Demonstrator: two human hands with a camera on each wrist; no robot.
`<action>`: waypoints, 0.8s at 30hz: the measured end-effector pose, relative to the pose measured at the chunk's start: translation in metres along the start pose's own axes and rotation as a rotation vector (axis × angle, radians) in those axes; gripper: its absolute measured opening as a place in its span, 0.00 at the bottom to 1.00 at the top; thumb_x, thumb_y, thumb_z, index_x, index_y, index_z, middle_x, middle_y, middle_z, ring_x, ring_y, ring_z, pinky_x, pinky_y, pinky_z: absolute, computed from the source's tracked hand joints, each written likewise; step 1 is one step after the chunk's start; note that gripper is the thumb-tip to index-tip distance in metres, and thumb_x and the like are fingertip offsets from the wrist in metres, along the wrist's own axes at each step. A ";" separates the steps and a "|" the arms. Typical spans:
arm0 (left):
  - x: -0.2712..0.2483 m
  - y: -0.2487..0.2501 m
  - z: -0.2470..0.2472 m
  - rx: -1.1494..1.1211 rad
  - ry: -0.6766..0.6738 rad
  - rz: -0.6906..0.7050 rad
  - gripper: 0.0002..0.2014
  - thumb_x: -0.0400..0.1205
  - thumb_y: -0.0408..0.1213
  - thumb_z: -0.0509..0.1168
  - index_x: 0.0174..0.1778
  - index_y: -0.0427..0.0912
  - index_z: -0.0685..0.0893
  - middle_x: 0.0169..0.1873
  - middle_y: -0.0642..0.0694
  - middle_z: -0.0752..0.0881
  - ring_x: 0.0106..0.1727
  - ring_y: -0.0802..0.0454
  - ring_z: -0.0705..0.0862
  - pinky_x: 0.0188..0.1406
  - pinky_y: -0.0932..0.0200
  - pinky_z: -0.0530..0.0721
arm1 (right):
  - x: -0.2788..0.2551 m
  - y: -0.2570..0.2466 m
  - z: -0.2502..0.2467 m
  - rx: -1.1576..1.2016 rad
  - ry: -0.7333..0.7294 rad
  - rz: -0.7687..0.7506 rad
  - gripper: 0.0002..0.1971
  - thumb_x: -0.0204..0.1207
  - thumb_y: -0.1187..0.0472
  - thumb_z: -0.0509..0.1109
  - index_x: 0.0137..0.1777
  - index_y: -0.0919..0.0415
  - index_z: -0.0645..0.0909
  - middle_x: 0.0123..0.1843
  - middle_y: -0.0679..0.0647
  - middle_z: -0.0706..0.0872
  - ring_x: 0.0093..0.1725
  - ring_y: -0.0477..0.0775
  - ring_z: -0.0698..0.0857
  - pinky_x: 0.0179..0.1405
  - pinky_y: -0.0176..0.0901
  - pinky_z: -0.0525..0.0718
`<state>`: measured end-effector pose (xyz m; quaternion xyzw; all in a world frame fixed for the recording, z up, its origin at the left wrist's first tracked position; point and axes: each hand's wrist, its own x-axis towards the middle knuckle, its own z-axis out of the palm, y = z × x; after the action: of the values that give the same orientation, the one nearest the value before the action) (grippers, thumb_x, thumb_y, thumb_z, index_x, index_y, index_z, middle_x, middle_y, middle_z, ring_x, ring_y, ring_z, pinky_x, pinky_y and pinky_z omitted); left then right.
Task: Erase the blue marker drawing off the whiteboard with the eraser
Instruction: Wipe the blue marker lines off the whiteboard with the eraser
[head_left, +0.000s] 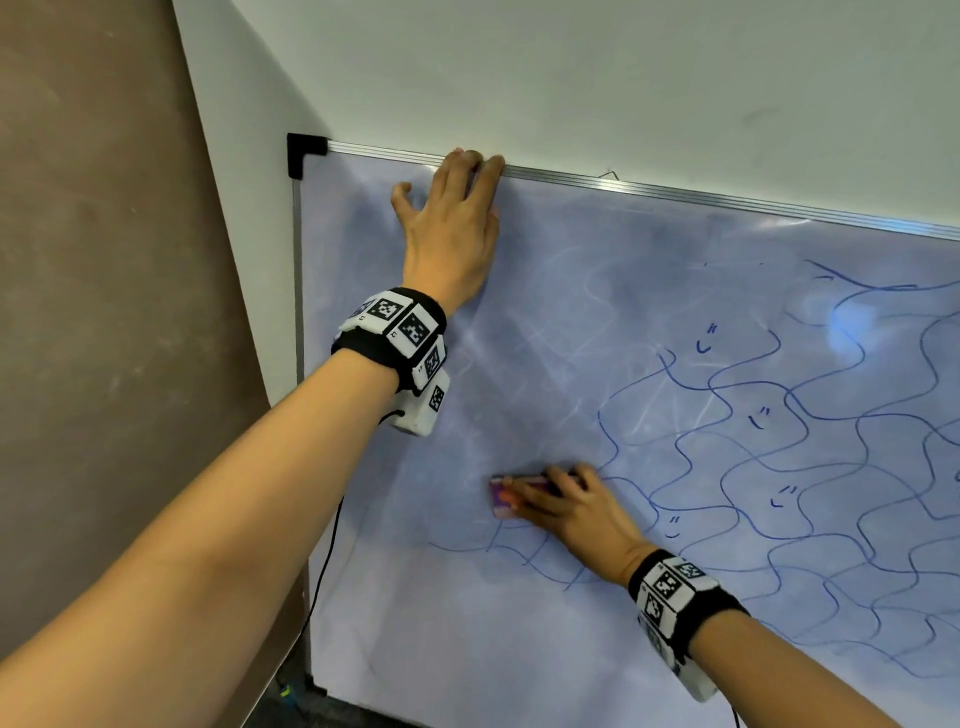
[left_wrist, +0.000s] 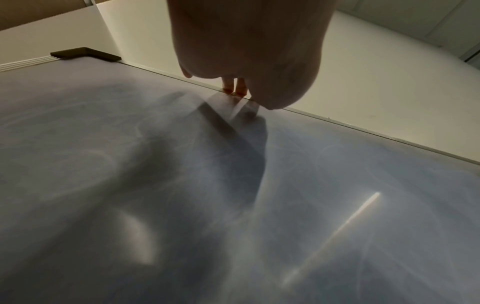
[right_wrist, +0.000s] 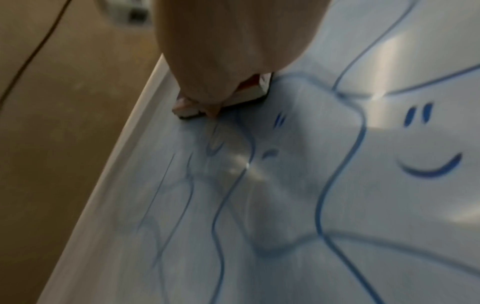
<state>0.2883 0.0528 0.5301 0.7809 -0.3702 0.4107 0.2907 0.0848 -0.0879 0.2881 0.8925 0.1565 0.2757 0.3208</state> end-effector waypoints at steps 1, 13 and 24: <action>0.000 0.001 0.000 0.004 -0.001 -0.004 0.23 0.83 0.38 0.53 0.76 0.51 0.69 0.72 0.49 0.71 0.76 0.52 0.68 0.67 0.35 0.59 | 0.005 0.008 -0.007 0.009 0.068 0.081 0.28 0.75 0.67 0.65 0.74 0.44 0.72 0.72 0.46 0.79 0.58 0.63 0.74 0.52 0.56 0.70; -0.050 -0.018 -0.004 -0.129 0.074 -0.252 0.29 0.84 0.41 0.56 0.82 0.46 0.58 0.81 0.45 0.60 0.82 0.50 0.56 0.74 0.33 0.51 | -0.032 -0.028 0.012 0.079 -0.135 -0.113 0.31 0.64 0.60 0.78 0.69 0.43 0.79 0.75 0.44 0.75 0.60 0.64 0.72 0.52 0.56 0.72; -0.164 -0.128 0.018 -0.289 -0.044 -1.158 0.21 0.89 0.42 0.48 0.77 0.38 0.67 0.74 0.36 0.72 0.74 0.36 0.70 0.74 0.39 0.61 | -0.003 -0.024 0.007 0.088 0.022 -0.001 0.27 0.73 0.66 0.70 0.72 0.48 0.76 0.77 0.47 0.68 0.57 0.64 0.74 0.49 0.57 0.74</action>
<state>0.3366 0.1661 0.3619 0.8166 0.0575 0.1145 0.5629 0.0845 -0.0749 0.2663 0.9027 0.1724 0.2783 0.2794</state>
